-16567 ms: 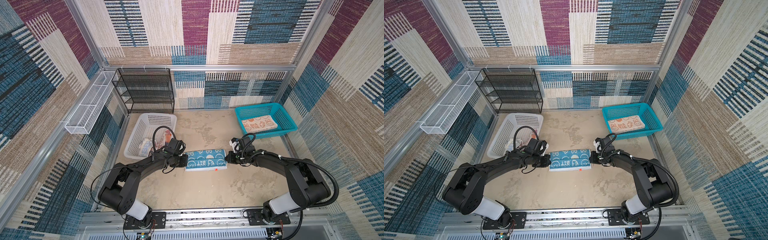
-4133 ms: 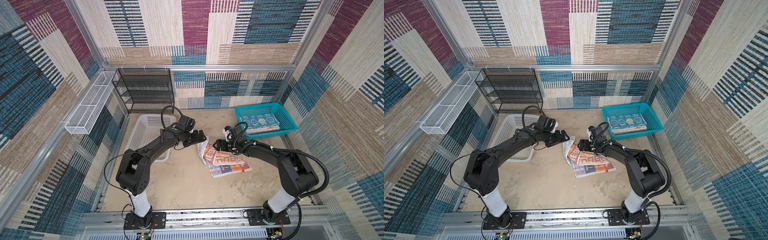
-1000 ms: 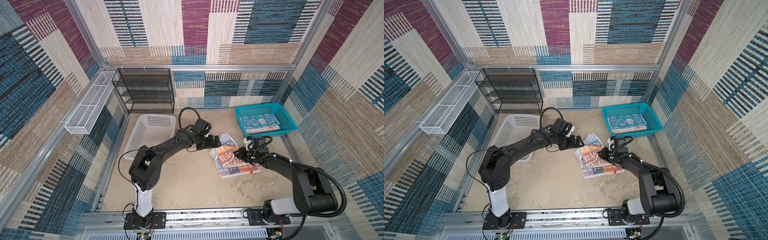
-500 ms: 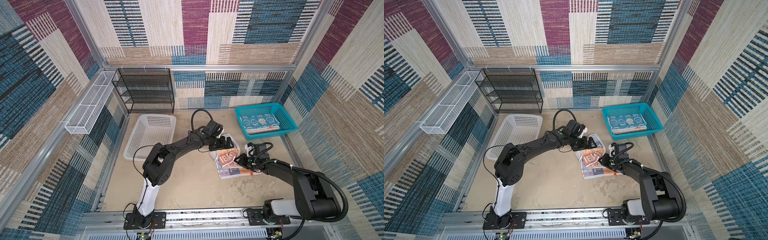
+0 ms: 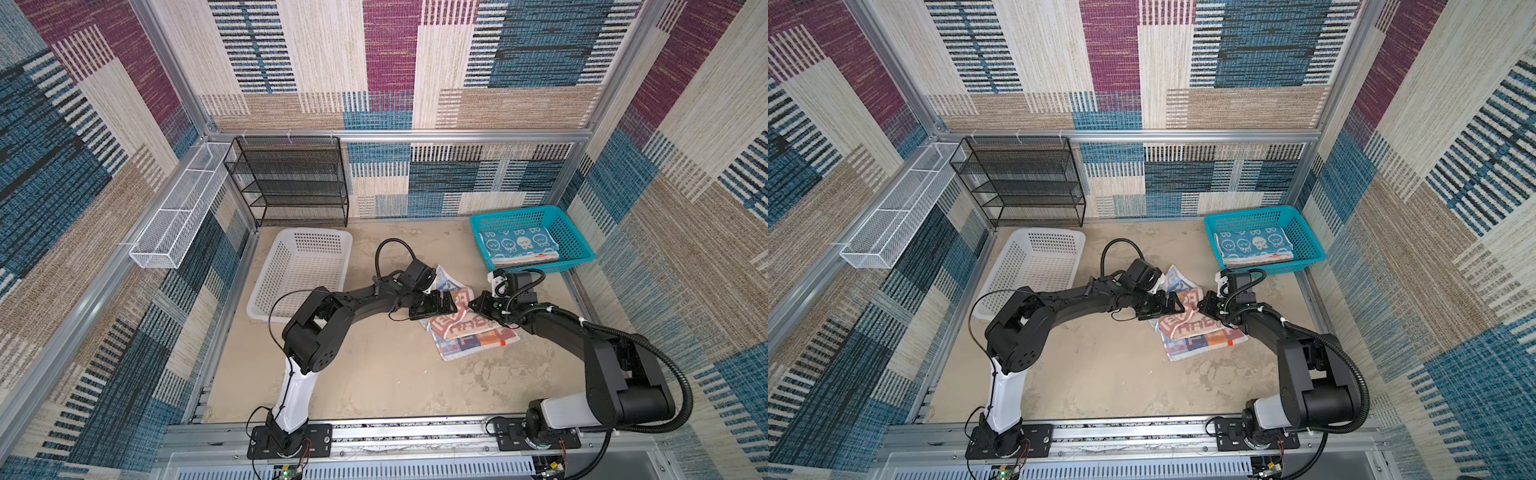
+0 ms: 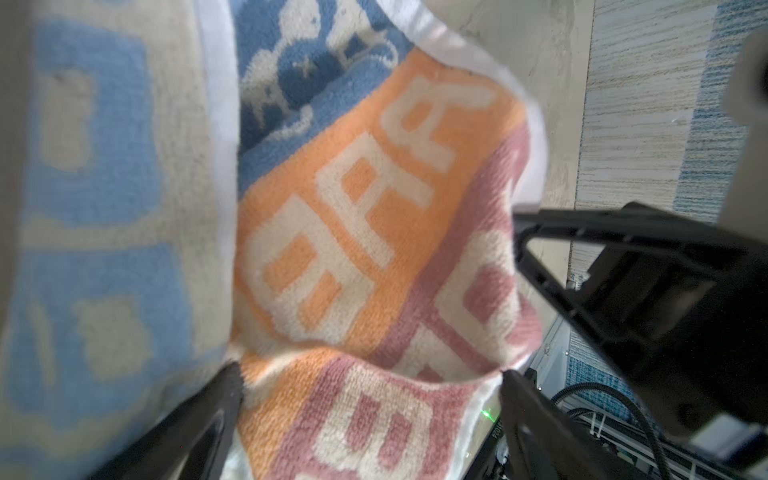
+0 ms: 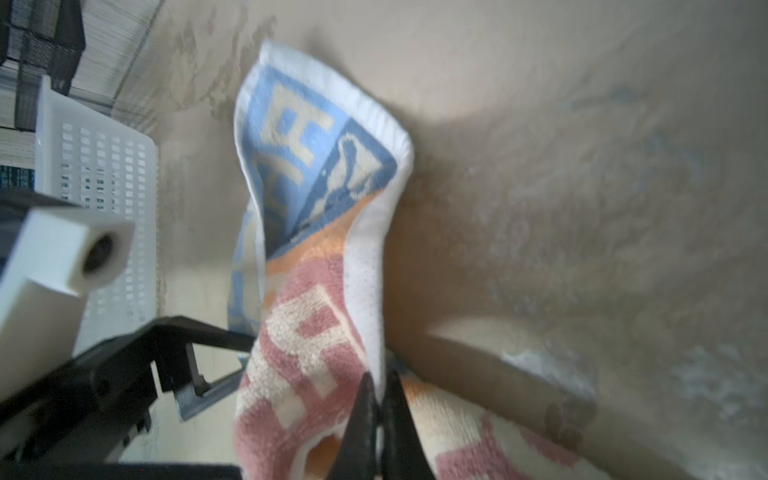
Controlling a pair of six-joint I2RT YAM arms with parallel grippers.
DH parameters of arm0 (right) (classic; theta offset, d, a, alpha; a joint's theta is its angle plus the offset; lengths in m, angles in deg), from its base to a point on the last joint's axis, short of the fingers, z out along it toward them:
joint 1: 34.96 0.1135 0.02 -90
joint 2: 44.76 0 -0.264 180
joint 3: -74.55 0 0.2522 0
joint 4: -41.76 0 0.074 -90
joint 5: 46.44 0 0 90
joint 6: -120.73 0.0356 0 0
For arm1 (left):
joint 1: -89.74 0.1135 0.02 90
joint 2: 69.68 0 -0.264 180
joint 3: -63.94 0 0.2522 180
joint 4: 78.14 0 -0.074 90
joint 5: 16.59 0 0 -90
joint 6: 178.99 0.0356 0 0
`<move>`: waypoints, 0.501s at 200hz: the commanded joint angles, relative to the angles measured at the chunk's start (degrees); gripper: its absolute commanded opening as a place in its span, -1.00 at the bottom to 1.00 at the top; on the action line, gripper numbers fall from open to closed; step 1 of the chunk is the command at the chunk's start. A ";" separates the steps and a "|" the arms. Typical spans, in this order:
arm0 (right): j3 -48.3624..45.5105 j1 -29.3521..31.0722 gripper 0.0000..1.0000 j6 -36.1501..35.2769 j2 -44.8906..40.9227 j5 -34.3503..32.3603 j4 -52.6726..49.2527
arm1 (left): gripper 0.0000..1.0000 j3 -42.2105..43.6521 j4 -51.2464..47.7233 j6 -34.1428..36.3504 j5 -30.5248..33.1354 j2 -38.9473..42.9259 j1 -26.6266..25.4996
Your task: Fold and stack the towels
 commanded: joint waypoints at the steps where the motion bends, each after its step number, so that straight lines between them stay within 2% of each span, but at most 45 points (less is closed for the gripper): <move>1: 4.06 0.36 -1.00 -3.19 2.82 -0.73 -3.34 | 0.98 3.17 0.18 -2.93 0.50 2.17 -0.04; 45: 9.99 4.00 -1.00 -4.67 8.22 -4.32 -5.16 | 0.98 9.53 4.31 -6.34 -0.60 7.60 -0.20; 75: 14.90 8.71 -1.00 -6.93 10.68 -9.58 -8.68 | 0.98 5.91 -5.58 0.82 3.98 13.68 4.21; 100: 16.15 9.53 -1.00 -7.61 10.49 -10.36 -9.63 | 0.98 -3.53 -18.57 9.73 9.69 12.32 9.95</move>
